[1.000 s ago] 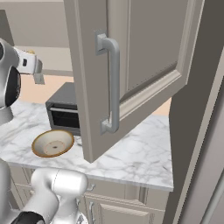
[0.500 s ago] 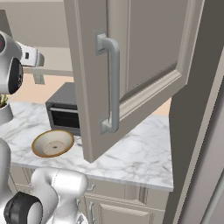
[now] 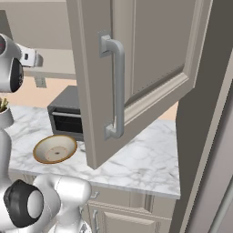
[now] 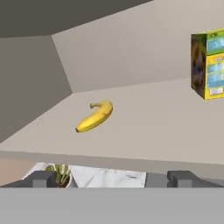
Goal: Open the cabinet. Pick the banana and apple from the cabinet and place them into the bowl. Then close the cabinet.
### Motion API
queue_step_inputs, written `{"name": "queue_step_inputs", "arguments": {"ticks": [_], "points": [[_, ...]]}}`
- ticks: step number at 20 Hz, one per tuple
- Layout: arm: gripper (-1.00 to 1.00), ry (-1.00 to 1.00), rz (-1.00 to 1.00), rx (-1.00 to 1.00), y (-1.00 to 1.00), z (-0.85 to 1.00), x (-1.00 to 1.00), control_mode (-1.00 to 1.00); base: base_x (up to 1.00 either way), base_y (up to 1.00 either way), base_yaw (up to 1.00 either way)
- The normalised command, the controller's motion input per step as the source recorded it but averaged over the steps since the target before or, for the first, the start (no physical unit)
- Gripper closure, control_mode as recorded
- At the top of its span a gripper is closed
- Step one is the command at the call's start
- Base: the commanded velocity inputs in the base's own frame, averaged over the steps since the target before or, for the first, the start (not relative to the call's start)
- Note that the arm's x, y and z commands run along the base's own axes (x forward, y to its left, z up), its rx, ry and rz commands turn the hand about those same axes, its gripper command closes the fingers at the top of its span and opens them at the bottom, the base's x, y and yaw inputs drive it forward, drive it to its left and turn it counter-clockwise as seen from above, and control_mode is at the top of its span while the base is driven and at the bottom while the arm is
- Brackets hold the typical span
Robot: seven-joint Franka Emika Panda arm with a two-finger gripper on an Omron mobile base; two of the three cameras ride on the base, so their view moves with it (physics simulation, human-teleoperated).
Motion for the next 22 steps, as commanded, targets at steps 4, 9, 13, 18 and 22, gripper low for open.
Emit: {"name": "queue_step_inputs", "arguments": {"ticks": [4, 9, 13, 18, 22], "points": [[-1.00, 0.00, 0.00, 0.00, 0.43, -0.11, 0.63, -1.00, 0.00, 0.00, 0.00], [-1.00, 0.05, 0.00, 0.00, 0.40, -0.21, 0.62, -1.00, 0.00, 0.00, 0.00], [-1.00, 0.04, 0.00, -0.01, 0.22, -0.16, 0.55, -1.00, 0.00, 0.00, 0.00], [-1.00, 0.05, 0.00, 0.00, 0.21, -0.10, 0.53, -1.00, 0.00, 0.00, 0.00], [-1.00, 0.03, 0.00, 0.00, 0.34, -0.14, 0.56, -1.00, 0.00, 0.00, 0.00]]}}
